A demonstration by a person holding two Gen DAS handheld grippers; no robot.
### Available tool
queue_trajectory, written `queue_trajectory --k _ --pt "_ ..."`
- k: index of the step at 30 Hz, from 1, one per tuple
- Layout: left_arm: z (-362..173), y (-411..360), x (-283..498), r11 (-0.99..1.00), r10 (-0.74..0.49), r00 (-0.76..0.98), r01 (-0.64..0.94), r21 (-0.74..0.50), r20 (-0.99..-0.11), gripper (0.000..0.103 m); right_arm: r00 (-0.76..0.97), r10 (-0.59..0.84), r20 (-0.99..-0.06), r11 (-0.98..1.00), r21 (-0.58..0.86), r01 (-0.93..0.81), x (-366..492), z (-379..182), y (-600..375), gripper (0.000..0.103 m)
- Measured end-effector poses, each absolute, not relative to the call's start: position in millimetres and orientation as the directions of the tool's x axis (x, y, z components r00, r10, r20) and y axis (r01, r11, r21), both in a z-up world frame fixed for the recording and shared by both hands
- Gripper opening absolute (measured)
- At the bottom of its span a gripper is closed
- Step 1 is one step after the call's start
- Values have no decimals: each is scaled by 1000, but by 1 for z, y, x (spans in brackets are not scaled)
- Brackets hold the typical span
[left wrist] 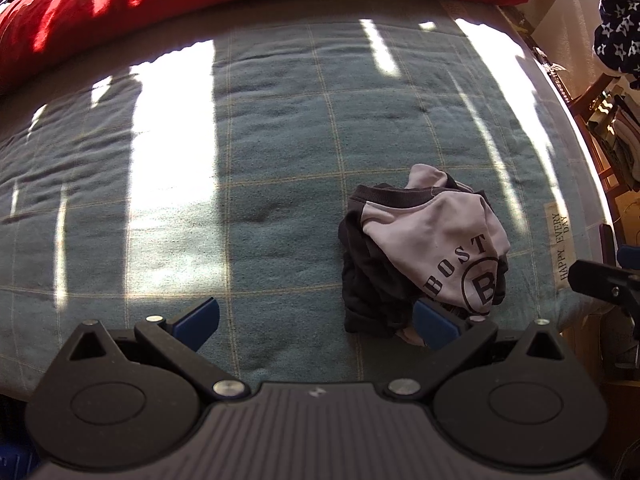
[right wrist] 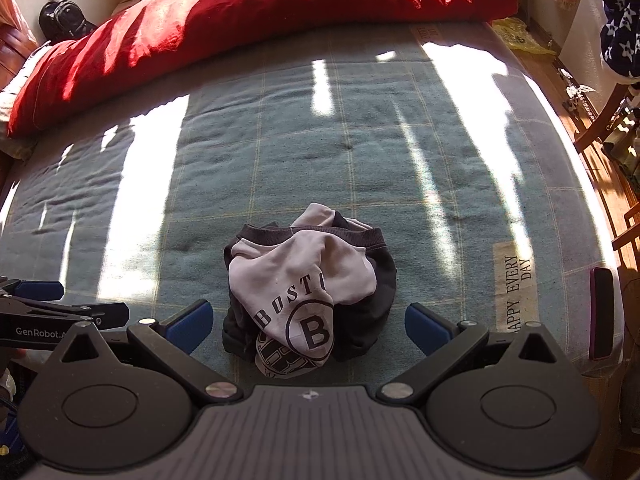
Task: Fold clothes
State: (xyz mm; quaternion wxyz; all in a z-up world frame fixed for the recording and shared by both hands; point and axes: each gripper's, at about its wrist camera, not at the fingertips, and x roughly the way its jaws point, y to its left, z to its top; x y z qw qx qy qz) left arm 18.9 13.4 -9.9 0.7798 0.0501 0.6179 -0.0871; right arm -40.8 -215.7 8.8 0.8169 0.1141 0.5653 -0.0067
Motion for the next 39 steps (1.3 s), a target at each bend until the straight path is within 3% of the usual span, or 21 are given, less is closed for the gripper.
queue_trajectory --k 10,15,24,29,39 --pt "-6 10 23 961 -119 279 272 -40 -953 102 397 74 -915 979 143 148 -60 17 -209 103" --pt "-1 2 26 981 -76 325 196 -12 -943 102 416 118 -902 987 151 47 -48 21 -217 103" --pt "-12 -15 17 999 -34 258 -28 -43 -966 102 422 243 -873 964 169 -205 -20 23 -247 103" --pt "-10 -27 1 994 -61 253 -77 -83 -966 102 402 321 -857 941 243 -233 -12 14 -271 103" --pt "-7 -18 -1 981 -70 294 -151 -119 -953 102 460 379 -803 908 226 -352 -20 16 -269 103"
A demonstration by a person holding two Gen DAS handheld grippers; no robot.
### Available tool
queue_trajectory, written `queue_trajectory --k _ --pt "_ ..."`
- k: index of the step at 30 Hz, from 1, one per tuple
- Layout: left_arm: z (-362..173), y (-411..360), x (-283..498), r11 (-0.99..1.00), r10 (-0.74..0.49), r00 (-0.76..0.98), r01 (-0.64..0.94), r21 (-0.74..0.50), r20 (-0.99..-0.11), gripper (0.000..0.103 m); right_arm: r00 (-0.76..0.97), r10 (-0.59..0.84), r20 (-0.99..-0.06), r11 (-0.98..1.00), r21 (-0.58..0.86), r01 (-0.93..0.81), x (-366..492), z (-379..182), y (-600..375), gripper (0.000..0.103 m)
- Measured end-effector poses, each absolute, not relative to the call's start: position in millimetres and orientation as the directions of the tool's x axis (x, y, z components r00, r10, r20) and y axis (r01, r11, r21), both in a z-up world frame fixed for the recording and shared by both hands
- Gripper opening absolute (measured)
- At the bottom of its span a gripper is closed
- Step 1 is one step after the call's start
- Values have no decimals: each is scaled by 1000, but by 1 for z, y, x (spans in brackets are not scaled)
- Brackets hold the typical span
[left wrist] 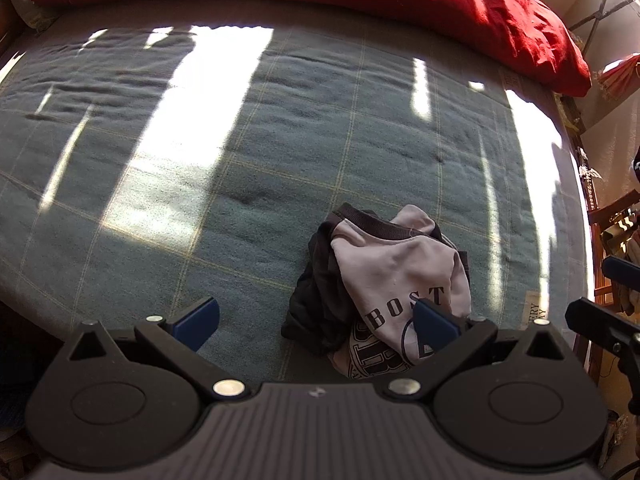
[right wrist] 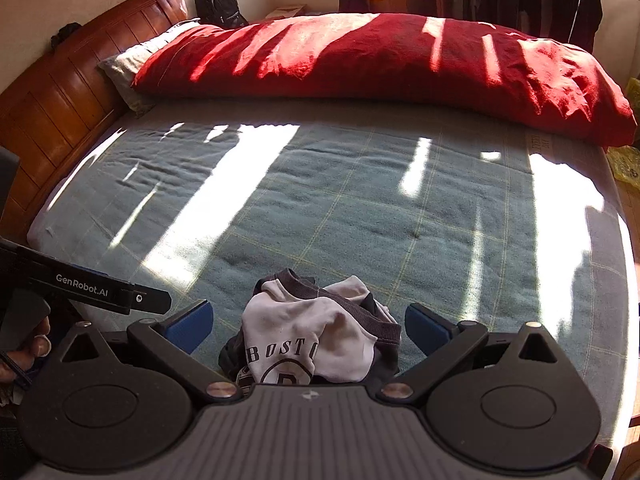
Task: Fold clothes
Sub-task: 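Lower both tools toward the sweatshirt's dark collar and sleeve edges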
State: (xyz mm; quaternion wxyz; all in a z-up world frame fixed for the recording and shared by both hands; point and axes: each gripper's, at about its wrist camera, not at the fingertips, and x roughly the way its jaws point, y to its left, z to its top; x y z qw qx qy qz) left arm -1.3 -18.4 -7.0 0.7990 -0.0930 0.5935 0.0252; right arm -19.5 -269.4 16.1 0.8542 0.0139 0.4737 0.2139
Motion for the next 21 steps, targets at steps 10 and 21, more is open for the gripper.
queue_trajectory --k 10,21 --pt "-3 -24 5 986 -157 401 14 -166 -903 102 491 379 -784 891 165 -423 -28 20 -264 103" --pt "-35 -16 -5 991 -131 355 68 -114 -926 102 400 323 -858 909 164 -384 -34 -8 -244 103"
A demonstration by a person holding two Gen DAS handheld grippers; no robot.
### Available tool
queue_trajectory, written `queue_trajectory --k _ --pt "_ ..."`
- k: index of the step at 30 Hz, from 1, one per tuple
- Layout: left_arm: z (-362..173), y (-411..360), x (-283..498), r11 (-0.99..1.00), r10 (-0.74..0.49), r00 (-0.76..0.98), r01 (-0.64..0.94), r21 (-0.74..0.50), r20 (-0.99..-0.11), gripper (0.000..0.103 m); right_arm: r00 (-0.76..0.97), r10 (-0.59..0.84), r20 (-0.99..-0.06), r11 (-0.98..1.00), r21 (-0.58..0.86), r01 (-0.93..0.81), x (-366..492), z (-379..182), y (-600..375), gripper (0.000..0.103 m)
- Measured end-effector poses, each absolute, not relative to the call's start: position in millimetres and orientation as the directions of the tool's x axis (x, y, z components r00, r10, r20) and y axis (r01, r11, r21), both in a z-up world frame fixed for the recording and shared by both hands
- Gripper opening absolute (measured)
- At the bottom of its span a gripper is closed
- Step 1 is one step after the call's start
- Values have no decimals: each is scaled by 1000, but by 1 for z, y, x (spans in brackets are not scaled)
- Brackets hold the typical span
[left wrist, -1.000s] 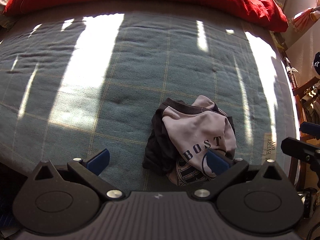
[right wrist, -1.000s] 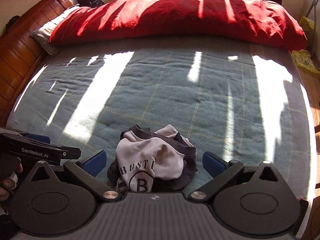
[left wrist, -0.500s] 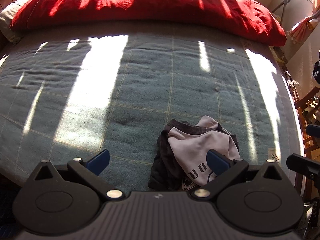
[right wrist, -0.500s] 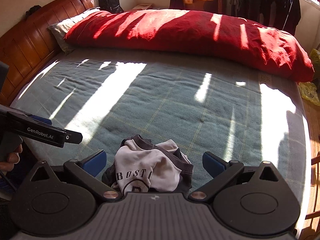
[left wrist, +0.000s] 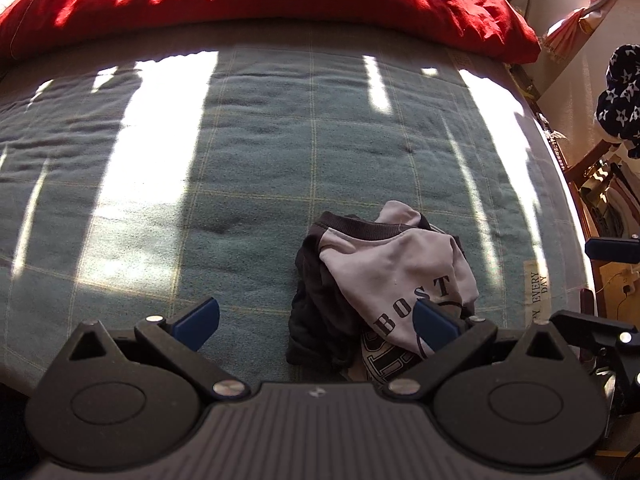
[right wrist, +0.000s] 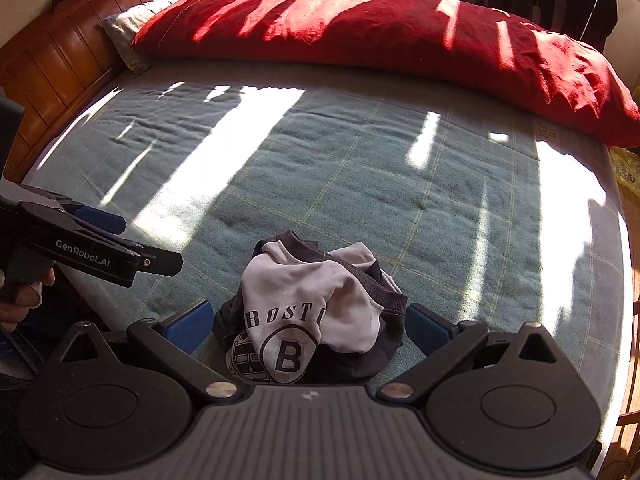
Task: Fold clothes
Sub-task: 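Lower both tools toward the sweatshirt's dark collar and sleeve edges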
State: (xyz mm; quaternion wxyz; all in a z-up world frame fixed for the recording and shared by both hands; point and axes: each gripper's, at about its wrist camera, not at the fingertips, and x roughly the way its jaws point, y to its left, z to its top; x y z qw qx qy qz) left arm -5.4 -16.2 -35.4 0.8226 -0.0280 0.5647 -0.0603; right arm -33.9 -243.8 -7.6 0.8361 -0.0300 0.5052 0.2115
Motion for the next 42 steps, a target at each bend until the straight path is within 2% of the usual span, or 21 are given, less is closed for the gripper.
queue_trajectory --k 3,10,18,32,42 --pt "-48 -16 -9 990 -123 353 113 -88 -928 102 402 290 -869 916 131 -380 -39 -17 -240 103" --pt "-73 -12 -8 976 -186 309 166 -140 -933 101 338 255 -906 926 129 -354 -46 -42 -230 103" --pt "-89 -5 12 976 -171 271 176 -126 -947 86 289 207 -935 910 75 -408 -45 -49 -207 103" --pt "-118 -2 32 976 -153 223 189 -111 -963 87 244 128 -961 916 20 -402 -20 -75 -188 103" --pt "-131 -7 41 975 -170 235 178 -130 -957 87 272 161 -949 911 37 -411 -14 -97 -186 103"
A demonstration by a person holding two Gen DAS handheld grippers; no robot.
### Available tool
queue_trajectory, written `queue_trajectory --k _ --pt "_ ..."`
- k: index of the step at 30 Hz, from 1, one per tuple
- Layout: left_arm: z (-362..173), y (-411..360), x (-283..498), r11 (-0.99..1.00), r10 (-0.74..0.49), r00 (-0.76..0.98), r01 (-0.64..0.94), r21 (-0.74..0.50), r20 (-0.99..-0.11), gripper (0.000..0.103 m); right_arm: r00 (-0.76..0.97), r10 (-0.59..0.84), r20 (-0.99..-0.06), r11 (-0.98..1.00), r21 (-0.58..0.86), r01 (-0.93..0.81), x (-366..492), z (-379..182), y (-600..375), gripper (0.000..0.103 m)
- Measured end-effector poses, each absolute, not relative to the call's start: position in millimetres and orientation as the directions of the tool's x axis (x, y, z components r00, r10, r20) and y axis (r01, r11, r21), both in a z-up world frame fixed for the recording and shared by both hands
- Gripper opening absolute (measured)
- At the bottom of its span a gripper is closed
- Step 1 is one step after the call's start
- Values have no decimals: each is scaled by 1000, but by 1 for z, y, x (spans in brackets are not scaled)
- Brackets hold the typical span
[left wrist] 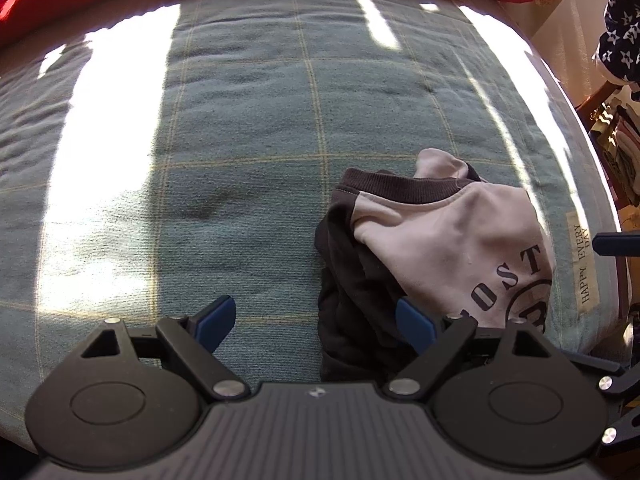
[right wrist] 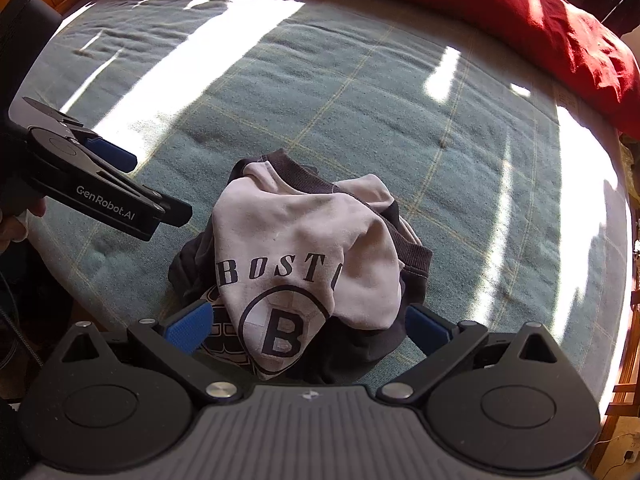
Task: Fold clothes
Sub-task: 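Lower both tools toward the sweatshirt's dark collar and sleeve edges, then grasp the dark collar rib with the right gripper while the left grasps the dark sleeve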
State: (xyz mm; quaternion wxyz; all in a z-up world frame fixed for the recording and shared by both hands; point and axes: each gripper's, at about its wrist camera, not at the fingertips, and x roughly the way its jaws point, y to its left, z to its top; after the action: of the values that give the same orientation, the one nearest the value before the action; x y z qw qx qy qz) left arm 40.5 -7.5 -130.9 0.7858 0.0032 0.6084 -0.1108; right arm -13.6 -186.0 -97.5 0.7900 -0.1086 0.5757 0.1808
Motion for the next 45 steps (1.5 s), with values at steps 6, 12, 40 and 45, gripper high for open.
queue_trajectory --k 6,12,40,45 --pt "-151 -6 44 984 -158 265 122 -130 -951 87 293 275 -915 885 122 -450 -3 -124 -191 103" --pt "-167 -19 39 981 -173 276 133 -140 -946 87 268 335 -903 866 184 -465 -3 -162 -195 103" --pt "-158 -23 118 868 -378 228 424 -258 -897 39 219 467 -857 872 405 -275 45 -180 -347 46" --pt "-187 -13 117 855 -449 128 350 -384 -884 42 181 540 -822 833 492 -255 54 -214 -349 47"
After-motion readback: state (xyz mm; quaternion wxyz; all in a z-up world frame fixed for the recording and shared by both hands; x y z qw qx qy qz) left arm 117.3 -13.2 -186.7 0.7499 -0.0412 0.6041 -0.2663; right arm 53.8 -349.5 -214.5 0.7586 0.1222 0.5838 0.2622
